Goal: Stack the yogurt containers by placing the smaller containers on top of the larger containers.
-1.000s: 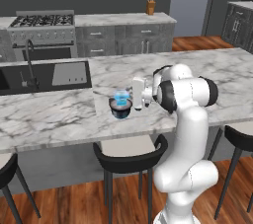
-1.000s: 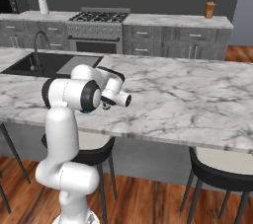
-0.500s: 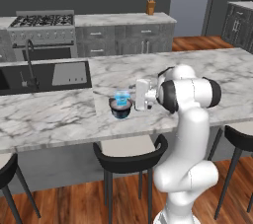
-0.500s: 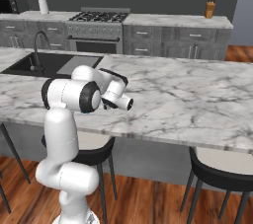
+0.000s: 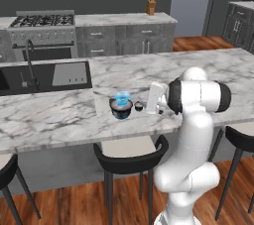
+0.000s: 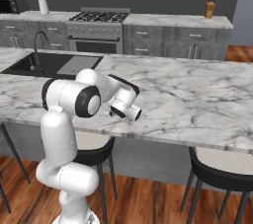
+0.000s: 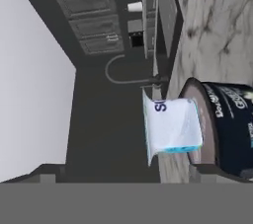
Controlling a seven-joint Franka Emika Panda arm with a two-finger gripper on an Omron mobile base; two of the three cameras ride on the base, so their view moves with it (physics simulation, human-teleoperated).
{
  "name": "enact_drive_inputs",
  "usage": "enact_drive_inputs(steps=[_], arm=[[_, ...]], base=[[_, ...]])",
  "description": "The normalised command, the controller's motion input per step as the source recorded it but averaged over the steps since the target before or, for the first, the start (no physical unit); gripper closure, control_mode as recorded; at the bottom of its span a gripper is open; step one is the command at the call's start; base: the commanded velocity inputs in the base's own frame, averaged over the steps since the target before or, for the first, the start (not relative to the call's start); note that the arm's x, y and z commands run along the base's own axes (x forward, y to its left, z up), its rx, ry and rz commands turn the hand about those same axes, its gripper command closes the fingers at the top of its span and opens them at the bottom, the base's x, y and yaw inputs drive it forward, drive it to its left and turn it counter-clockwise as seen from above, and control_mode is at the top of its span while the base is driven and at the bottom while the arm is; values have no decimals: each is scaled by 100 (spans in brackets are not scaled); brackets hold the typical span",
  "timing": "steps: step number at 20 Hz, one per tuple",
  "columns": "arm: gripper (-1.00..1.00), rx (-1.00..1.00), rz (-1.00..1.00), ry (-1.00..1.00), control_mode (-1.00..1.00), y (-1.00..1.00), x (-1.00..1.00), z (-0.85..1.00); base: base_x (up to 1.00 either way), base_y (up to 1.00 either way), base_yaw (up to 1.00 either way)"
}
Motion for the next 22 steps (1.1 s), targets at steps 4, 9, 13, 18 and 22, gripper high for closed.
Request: enact_drive_inputs(steps=[4,9,13,18,22], arm=[[-100,-22,0,16,-100,-3,-23,53],[-100,-43,0,36,-100,0,-10,45],[-100,-30,0,30,-100,-5,-25,18],[-100,-28,7,25,-100,-1,-6,2],[-100,-10,16,21,-100,-16,0,0]], base=[[0,0,0],[0,0,0],[0,0,0],[0,0,0],[0,0,0]])
